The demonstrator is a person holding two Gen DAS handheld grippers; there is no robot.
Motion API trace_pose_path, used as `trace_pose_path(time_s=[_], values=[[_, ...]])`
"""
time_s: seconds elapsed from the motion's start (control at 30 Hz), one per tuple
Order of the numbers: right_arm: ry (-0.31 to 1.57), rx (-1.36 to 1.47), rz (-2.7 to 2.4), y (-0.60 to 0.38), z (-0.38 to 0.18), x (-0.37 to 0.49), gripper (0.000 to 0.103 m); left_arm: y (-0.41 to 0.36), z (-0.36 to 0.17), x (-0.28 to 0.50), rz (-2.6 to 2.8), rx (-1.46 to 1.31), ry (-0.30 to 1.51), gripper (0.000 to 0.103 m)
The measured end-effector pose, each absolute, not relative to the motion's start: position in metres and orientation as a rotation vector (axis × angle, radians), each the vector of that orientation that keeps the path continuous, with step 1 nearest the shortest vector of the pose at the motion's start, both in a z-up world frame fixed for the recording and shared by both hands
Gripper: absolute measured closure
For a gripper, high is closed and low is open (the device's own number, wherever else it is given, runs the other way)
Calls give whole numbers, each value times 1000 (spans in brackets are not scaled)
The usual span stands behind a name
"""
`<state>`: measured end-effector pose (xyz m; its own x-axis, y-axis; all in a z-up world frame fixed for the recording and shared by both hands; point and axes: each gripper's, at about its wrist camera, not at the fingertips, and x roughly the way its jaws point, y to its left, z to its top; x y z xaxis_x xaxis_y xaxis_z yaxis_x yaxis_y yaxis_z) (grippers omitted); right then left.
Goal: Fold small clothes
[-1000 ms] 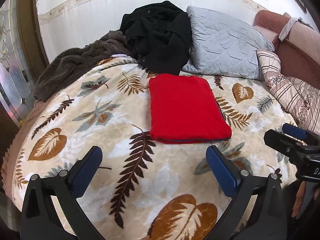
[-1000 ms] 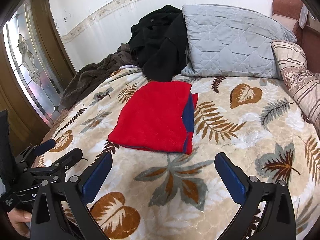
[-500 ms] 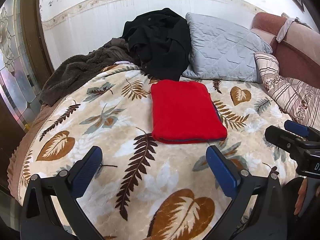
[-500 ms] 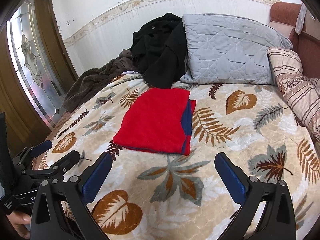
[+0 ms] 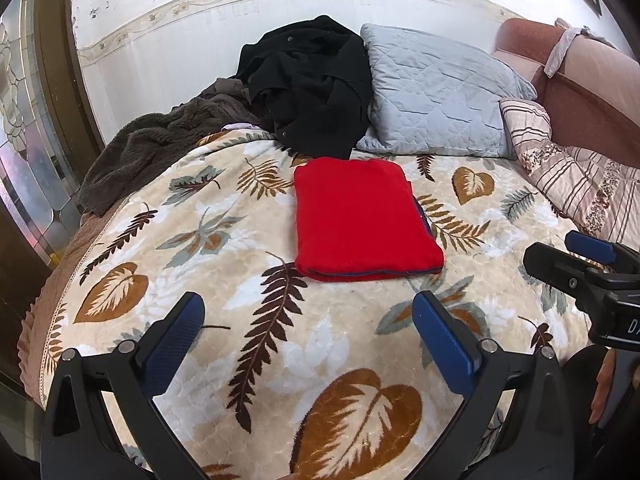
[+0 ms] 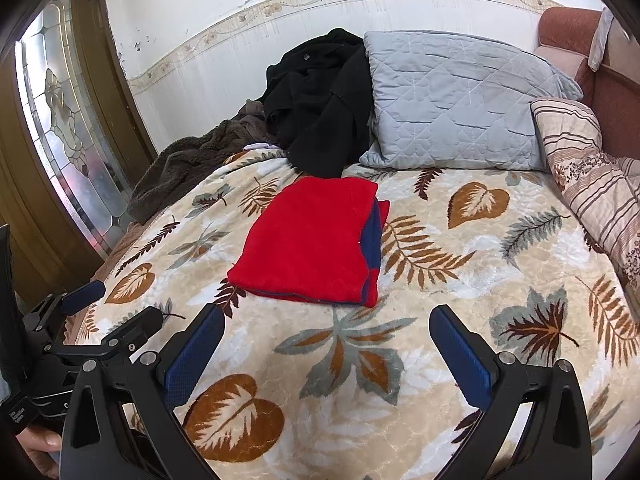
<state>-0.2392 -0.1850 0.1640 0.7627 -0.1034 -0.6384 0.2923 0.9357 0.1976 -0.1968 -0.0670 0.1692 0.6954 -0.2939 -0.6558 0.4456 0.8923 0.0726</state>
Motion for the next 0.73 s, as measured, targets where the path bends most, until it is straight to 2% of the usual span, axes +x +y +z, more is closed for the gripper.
trace_pose_path(time_s=[0.73], values=[[699, 299, -209, -196, 158, -222, 0, -79, 163, -186, -428, 249, 716, 0]])
